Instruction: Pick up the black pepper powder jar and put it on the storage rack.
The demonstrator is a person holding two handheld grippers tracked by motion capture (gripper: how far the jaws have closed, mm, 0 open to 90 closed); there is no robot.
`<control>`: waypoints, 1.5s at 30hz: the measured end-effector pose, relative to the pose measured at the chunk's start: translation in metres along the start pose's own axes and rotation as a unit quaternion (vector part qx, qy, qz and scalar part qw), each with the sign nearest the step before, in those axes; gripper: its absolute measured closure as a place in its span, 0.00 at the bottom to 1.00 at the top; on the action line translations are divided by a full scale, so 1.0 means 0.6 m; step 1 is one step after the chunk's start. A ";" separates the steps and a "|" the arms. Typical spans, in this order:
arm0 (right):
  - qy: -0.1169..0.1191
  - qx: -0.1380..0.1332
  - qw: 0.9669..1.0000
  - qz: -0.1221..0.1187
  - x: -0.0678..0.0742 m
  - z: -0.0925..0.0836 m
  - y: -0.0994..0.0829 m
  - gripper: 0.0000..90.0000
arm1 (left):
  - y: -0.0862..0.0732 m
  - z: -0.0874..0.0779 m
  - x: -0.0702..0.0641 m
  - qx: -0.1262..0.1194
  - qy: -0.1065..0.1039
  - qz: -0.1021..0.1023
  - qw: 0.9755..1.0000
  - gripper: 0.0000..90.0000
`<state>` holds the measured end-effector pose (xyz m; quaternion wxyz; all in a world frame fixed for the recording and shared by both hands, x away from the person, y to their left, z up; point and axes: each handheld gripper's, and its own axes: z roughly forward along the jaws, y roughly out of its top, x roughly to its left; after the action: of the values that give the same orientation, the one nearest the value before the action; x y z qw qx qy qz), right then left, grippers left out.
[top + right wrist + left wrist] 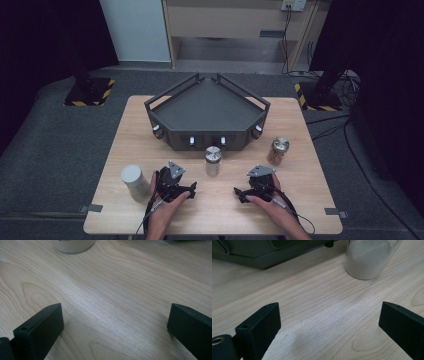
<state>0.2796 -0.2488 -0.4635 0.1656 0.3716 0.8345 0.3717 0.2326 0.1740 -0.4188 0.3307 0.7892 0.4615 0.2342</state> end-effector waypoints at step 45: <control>0.000 0.000 1.000 0.001 0.000 0.000 0.000 0.01 | 0.060 -0.138 0.024 -0.066 0.021 0.024 0.997 0.02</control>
<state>0.2795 -0.2488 -0.4635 0.1652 0.3722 0.8341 0.3720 0.2042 0.1994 -0.3358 0.3667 0.7715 0.4327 0.2884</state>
